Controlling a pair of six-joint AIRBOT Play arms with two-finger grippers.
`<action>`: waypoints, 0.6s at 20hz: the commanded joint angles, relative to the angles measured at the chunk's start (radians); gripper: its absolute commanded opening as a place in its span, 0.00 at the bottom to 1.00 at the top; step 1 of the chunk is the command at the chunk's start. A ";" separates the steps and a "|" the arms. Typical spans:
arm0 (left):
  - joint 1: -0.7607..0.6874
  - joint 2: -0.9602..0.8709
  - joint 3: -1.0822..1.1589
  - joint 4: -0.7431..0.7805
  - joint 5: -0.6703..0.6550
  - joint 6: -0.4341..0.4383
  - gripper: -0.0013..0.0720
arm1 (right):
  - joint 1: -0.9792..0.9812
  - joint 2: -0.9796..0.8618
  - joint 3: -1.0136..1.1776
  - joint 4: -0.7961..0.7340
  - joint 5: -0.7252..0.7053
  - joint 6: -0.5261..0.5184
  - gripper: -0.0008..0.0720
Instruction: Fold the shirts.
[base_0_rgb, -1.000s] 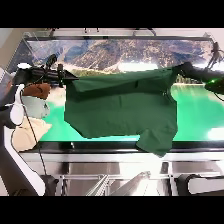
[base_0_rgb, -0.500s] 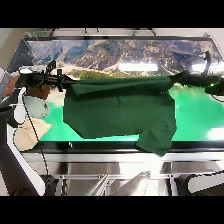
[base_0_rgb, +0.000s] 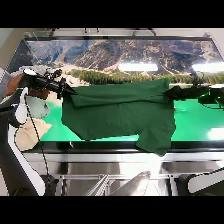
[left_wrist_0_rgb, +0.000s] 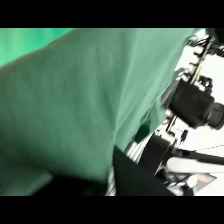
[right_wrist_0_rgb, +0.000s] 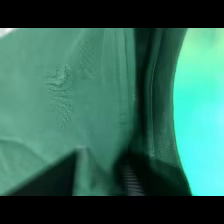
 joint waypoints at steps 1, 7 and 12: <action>0.009 0.000 0.045 0.035 -0.097 -0.069 0.27 | -0.019 0.024 0.022 -0.029 0.095 0.045 0.53; 0.122 0.291 -0.184 0.138 -0.001 0.073 0.05 | -0.211 0.226 -0.045 -0.411 0.273 0.285 0.53; 0.230 0.541 -0.576 0.250 0.093 0.130 0.02 | -0.303 0.328 -0.367 -0.463 0.271 0.340 0.53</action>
